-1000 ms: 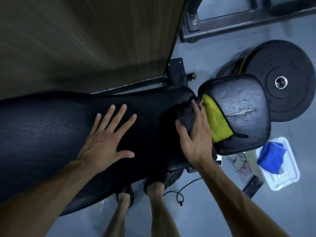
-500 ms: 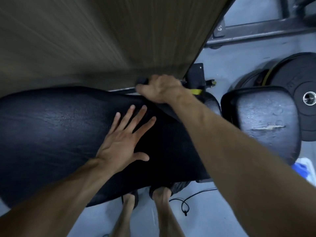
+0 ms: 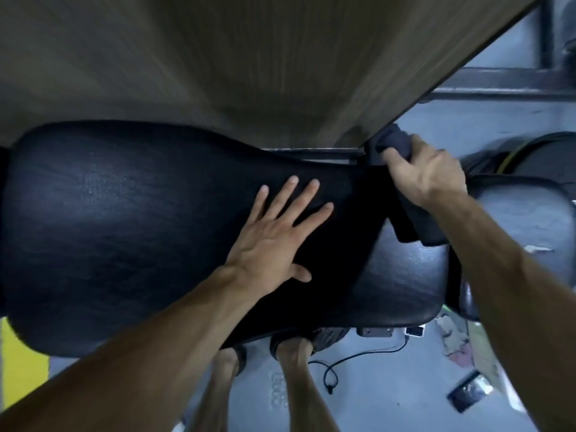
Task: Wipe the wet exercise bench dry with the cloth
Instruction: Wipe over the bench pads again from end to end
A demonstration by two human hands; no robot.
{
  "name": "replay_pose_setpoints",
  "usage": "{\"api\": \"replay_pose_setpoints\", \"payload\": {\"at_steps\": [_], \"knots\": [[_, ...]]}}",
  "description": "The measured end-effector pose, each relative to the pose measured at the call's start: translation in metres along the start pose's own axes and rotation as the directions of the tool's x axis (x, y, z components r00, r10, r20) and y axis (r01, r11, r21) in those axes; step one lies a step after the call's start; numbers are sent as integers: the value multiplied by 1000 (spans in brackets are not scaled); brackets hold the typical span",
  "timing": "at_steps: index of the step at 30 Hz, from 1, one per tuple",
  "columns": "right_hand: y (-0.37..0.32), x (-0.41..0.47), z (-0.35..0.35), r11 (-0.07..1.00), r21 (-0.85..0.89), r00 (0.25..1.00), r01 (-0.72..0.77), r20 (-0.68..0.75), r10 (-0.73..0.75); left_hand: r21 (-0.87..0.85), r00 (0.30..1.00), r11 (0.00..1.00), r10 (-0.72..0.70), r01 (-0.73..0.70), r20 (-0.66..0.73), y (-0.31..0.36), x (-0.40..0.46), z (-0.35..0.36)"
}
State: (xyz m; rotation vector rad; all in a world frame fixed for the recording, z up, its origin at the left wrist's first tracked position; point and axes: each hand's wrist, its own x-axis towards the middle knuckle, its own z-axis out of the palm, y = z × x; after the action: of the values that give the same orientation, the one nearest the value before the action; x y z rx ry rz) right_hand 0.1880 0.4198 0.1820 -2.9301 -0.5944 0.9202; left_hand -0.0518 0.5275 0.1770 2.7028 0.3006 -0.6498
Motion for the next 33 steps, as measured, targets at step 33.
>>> {"api": "replay_pose_setpoints", "payload": {"at_steps": [33], "knots": [[-335,-81,110,849,69,850,524,-108,-516,-84,920,942,-337,326,-202,-220,-186,40]]}}
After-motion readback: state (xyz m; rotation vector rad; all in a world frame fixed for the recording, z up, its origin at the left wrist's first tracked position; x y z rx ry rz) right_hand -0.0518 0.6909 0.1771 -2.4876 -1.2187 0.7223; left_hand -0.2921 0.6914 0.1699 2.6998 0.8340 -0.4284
